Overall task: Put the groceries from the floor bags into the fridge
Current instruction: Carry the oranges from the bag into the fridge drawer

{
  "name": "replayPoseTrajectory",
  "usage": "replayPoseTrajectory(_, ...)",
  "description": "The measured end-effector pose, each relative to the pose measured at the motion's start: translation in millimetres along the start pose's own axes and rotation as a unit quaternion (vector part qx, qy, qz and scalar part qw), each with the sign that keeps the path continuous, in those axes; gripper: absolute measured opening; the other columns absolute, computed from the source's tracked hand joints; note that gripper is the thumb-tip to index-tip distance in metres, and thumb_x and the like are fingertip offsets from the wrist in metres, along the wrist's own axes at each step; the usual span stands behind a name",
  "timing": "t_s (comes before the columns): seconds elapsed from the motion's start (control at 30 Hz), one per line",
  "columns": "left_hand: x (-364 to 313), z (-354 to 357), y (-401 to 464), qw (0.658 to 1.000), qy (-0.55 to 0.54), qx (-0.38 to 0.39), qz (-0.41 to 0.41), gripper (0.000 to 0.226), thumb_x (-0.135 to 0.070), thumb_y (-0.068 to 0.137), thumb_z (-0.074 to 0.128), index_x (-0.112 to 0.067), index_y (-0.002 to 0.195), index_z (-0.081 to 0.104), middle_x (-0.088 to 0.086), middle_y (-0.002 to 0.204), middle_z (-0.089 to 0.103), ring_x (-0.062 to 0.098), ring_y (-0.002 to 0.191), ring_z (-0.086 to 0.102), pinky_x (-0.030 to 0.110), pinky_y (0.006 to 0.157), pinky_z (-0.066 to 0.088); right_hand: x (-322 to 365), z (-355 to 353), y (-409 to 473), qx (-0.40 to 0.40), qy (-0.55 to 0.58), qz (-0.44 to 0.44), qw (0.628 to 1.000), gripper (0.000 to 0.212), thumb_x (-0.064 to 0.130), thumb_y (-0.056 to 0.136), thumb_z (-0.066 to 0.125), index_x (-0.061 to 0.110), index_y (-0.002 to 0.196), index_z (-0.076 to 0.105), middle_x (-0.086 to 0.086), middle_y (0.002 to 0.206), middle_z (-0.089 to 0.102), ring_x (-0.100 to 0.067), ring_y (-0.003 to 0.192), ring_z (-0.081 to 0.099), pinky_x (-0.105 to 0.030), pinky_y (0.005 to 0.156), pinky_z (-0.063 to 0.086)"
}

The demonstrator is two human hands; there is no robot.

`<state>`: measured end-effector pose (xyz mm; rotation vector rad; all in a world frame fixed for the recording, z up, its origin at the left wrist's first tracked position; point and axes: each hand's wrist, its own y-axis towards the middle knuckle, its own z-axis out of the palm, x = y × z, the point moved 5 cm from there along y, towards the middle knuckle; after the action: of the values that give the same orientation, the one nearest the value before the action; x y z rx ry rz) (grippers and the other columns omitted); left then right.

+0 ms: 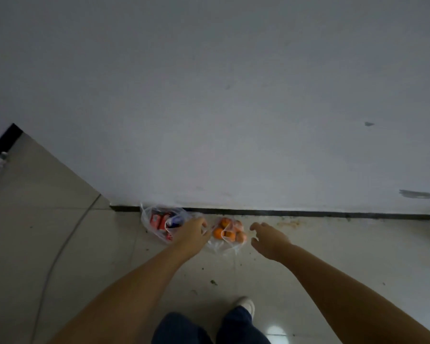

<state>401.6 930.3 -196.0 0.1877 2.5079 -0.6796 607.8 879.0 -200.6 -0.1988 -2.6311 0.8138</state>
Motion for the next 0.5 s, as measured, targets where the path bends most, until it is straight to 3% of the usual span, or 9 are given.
replayPoseTrajectory(0.17,51.8,70.6,84.4,0.999,-0.007,0.051,-0.005,0.024,-0.027,0.093,0.052,-0.014,0.112,0.056,0.006,0.106,0.062,0.023,0.099,0.061,0.031,0.085,0.048,-21.6,71.1,101.6,0.006,0.043,-0.003,0.999,0.038,0.025,0.095,0.047,0.021,0.133,0.046,-0.005,0.13,0.053,-0.022,0.11,0.058,-0.031,0.093,0.049)
replayPoseTrajectory(0.37,145.4,213.8,216.2,0.995,0.012,0.095,0.011,0.026,-0.028,0.093,0.052,-0.015,0.115,0.056,0.005,0.111,0.062,0.018,0.099,0.059,0.027,0.084,0.047,-62.3,218.9,248.7,0.019,0.094,0.0,0.995,0.039,0.022,0.095,0.049,0.02,0.134,0.045,-0.003,0.137,0.048,-0.02,0.115,0.056,-0.03,0.096,0.047)
replayPoseTrajectory(0.5,201.7,295.3,301.0,0.99,0.068,0.117,0.034,0.025,-0.025,0.091,0.054,-0.015,0.113,0.058,0.004,0.113,0.062,0.021,0.106,0.058,0.025,0.081,0.041,-89.0,298.6,336.9,-0.004,0.067,-0.044,0.997,0.036,0.018,0.095,0.046,0.021,0.13,0.051,-0.003,0.134,0.051,-0.017,0.114,0.054,-0.03,0.1,0.046)
